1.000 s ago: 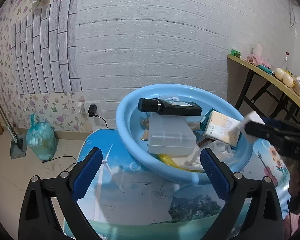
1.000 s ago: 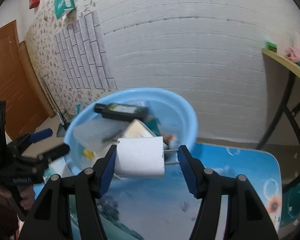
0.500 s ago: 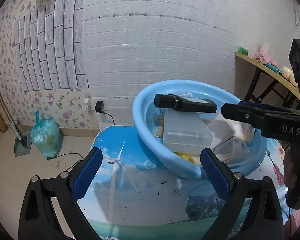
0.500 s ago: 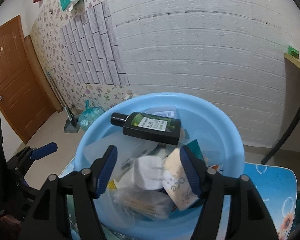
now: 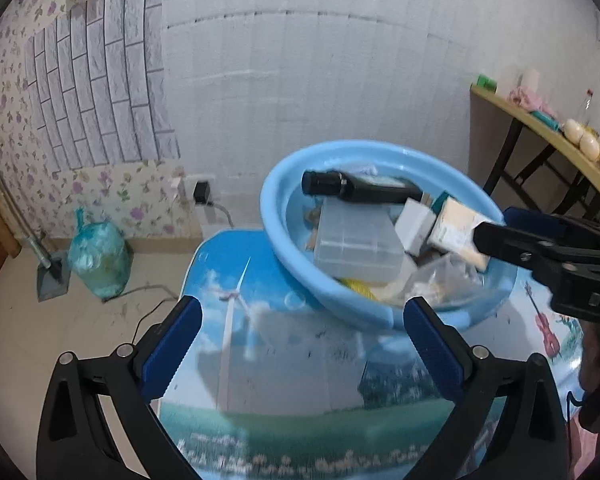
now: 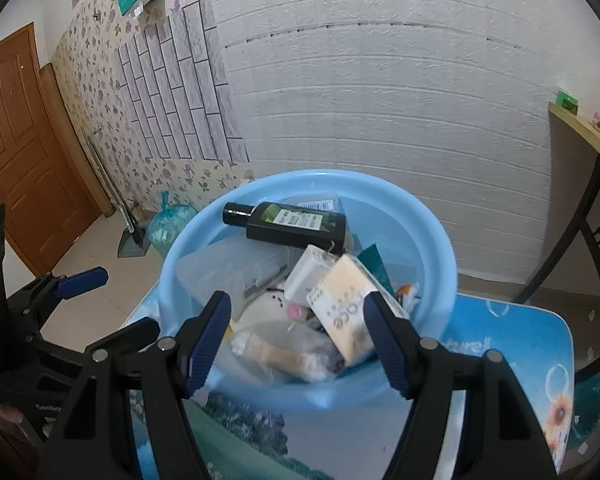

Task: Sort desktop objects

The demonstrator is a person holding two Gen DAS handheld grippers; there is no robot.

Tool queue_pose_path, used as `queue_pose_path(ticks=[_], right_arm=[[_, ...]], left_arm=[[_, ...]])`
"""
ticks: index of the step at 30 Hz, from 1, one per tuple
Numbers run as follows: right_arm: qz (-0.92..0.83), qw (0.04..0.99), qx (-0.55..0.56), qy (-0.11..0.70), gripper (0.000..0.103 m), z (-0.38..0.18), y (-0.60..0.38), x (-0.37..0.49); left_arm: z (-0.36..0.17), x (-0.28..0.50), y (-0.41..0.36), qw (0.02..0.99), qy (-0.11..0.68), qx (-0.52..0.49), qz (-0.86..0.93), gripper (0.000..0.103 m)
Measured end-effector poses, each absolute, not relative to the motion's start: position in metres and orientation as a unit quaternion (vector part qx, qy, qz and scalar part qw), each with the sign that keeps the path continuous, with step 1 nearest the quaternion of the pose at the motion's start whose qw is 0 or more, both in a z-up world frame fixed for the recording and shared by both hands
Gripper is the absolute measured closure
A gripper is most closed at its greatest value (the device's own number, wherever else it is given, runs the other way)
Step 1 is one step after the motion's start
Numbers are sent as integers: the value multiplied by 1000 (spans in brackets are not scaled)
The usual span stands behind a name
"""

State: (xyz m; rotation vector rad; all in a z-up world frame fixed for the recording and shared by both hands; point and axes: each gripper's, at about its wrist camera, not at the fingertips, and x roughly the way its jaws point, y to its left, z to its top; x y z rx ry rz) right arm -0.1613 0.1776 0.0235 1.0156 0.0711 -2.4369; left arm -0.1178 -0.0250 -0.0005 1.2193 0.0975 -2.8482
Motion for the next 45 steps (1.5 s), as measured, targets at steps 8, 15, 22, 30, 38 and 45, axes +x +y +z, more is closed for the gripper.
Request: queue_pose_path(ticks=[8,15,22,30,38,45], right_arm=[[-891,241,381,46,34,37,184,-129],[-901,239,361,41,33,56,196,-87],[-915,233,328,40,25,76,210,-50],[-929,203,308,8,1,88,233,-41],[-928,187,323,-23,0,75,249,-59],[-919,191,344,-8,0,57,242,-63]], left_arm=[[15,-94,-22,32,46,410,-910,2],[43,-59,-4,24,32,374,-926,2],[62,-37,13,0,23,351,-936,0],[81,-25,29,-5,2,302,-953,0],[73,-33,33,-20,19,299,-954,0],[56,-40,32,-5,22,322,-946,0]])
